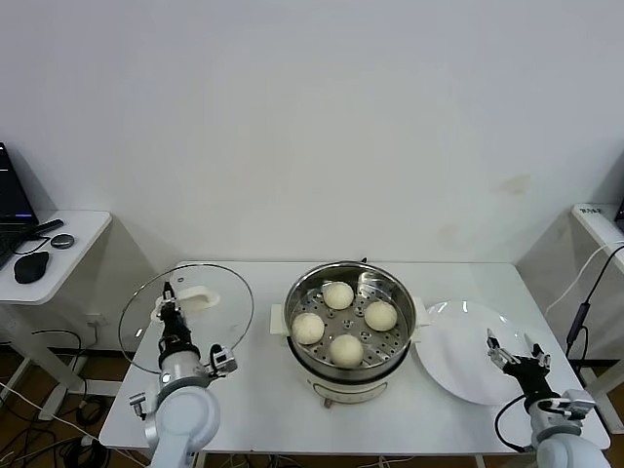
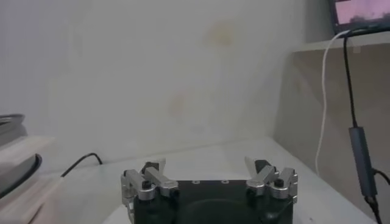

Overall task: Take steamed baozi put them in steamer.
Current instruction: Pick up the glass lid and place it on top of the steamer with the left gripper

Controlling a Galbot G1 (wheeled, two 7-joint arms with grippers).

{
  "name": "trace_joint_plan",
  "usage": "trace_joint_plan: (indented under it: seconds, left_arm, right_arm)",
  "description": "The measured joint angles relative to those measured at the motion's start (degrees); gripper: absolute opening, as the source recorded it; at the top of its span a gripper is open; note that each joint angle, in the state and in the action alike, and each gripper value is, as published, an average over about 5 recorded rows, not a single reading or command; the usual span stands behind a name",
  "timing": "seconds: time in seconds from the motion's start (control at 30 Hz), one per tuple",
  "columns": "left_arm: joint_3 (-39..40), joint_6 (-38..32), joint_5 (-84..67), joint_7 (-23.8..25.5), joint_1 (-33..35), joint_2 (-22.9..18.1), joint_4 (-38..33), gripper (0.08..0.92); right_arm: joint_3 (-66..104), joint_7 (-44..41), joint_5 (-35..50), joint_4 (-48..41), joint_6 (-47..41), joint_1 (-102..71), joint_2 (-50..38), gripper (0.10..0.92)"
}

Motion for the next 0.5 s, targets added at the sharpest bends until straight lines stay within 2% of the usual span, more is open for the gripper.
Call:
trace_joint_plan:
  seconds: [0.5]
  left_arm:
    - [14.37, 3.84, 4.45, 7.14, -4.4, -5.32, -2.97, 0.168]
  right_arm:
    - [1.77, -0.06, -1.19, 0.11, -0.14, -1.35, 1.18, 0.823]
